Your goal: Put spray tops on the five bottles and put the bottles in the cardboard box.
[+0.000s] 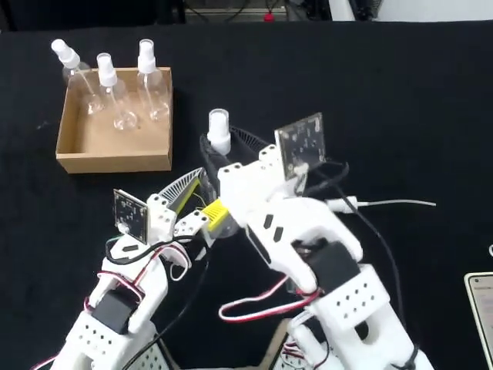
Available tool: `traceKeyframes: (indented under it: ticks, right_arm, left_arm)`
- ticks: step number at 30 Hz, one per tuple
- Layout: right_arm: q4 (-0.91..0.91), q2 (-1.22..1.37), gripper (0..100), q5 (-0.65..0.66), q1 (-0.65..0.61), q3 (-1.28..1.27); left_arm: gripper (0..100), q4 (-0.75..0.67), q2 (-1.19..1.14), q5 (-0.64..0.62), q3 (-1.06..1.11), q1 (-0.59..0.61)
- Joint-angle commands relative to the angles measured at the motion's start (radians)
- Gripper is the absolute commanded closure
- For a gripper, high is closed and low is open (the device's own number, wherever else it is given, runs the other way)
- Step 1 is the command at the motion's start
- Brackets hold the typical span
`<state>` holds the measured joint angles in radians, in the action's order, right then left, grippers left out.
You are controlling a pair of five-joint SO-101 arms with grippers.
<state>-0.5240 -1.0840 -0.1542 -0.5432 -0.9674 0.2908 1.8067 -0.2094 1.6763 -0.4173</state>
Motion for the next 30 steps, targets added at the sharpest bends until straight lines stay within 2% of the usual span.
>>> traceKeyframes:
  ticks: [1,7,12,22,30]
  right_arm:
    - [0.020,-0.090,98.7,0.011,-0.061,-0.061]
    - [0.020,-0.182,98.7,0.098,-0.106,-0.125]
    - [0.015,-0.128,98.7,0.100,-0.060,-0.093]
    - [-0.342,0.232,98.7,0.107,-0.054,0.315]
    - [-0.431,0.311,98.5,0.112,-0.051,0.407]
  left_arm:
    - [92,-0.009,0.014,-0.002,0.022,0.007]
    - [92,-0.005,0.014,-0.002,0.022,0.001]
    - [92,-0.003,0.014,-0.002,0.022,0.004]
    - [92,-0.002,0.014,-0.002,0.022,-0.001]
    - [92,-0.003,0.014,0.000,0.022,0.007]
